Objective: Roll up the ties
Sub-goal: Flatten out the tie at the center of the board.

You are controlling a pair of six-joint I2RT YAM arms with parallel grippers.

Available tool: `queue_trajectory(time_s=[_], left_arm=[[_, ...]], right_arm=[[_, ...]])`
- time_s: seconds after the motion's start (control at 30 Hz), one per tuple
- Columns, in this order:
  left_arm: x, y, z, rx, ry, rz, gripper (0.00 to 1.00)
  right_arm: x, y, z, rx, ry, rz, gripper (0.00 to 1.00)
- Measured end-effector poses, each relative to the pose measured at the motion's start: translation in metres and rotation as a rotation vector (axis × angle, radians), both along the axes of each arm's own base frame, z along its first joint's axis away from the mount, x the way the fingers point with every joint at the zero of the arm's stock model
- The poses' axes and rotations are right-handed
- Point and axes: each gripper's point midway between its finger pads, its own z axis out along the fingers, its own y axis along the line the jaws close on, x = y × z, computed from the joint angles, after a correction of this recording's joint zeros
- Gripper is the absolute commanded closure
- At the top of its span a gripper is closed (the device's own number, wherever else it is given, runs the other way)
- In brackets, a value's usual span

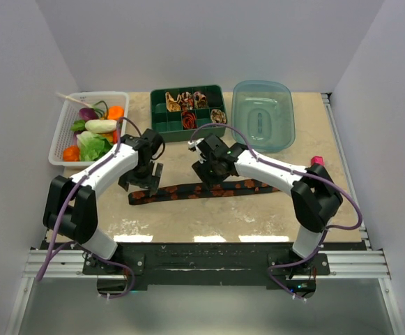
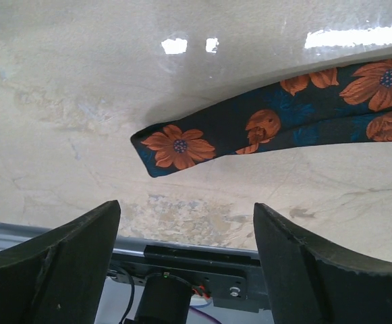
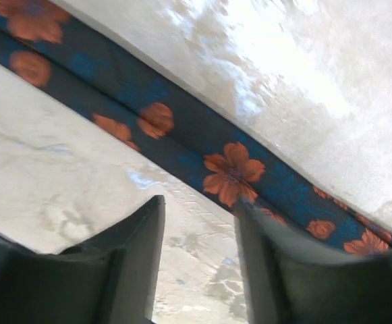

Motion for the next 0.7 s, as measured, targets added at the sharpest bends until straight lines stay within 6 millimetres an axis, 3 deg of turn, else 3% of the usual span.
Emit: queue_trajectory(time_s=[0.1,0.23,0.5,0.6,0.7], left_arm=[[0.005,0.002,0.005,0.011,-0.017,0.006,0.14],[0.016,0.005,0.016,-0.009,-0.064,0.031,0.14],[0.049,0.006,0.072,-0.218,-0.279,0.099,0.14],[0.056,-0.005,0.092,-0.29,-0.347,0.07,0.14],[0.059,-0.011,0.1,-0.328,-0.375,0.054,0.14]], right_arm=[[0.003,0.01,0.008,0.033,-0.03,0.046,0.18],[0.0,0.02,0.001,0.013,-0.046,0.117,0.09],[-0.013,0.054,-0.029,-0.052,-0.079,0.277,0.07],[-0.007,0.061,-0.032,-0.054,-0.105,0.294,0.06],[0.002,0.064,-0.028,-0.054,-0.142,0.301,0.03]])
